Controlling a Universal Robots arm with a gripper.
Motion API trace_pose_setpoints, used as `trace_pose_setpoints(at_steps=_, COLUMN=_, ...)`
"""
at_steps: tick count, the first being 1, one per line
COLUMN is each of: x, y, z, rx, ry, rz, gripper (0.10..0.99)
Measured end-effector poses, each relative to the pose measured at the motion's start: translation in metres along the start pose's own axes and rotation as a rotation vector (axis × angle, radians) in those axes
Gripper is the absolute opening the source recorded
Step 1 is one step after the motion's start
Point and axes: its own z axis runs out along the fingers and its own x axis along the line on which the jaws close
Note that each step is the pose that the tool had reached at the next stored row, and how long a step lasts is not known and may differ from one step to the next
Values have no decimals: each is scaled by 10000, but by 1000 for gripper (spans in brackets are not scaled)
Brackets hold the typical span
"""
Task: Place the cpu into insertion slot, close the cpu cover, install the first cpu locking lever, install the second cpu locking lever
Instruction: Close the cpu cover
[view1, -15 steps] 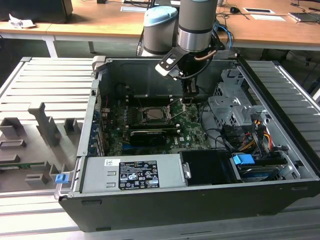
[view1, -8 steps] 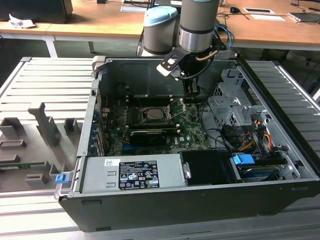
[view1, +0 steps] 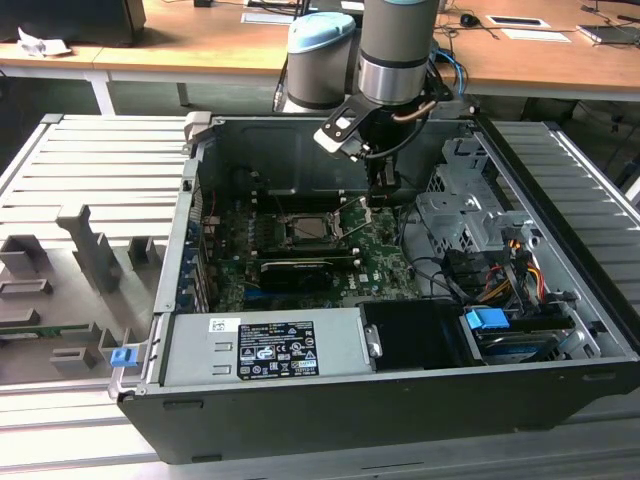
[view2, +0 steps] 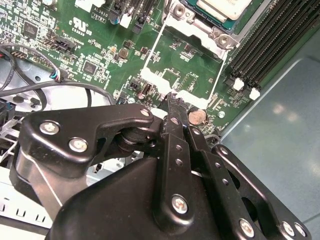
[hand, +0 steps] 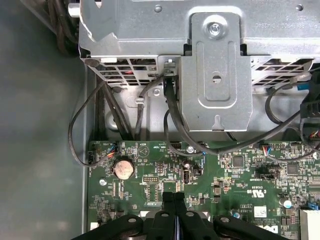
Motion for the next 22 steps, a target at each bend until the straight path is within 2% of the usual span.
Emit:
trace_pose_setpoints(at_steps=13, x=0, y=19, z=6, rx=1, ry=1, rz=0, gripper=106)
trace_pose_setpoints(at_steps=16, x=0, y=49, z=13, rx=16, ry=2, rz=1, gripper=106)
trace_pose_setpoints(at_steps=18, x=0, y=103, z=17, rx=87, ry=0, rz=0, gripper=106)
trace_pose_setpoints(at_steps=22, x=0, y=138, z=26, rx=115, ry=0, rz=1, gripper=106)
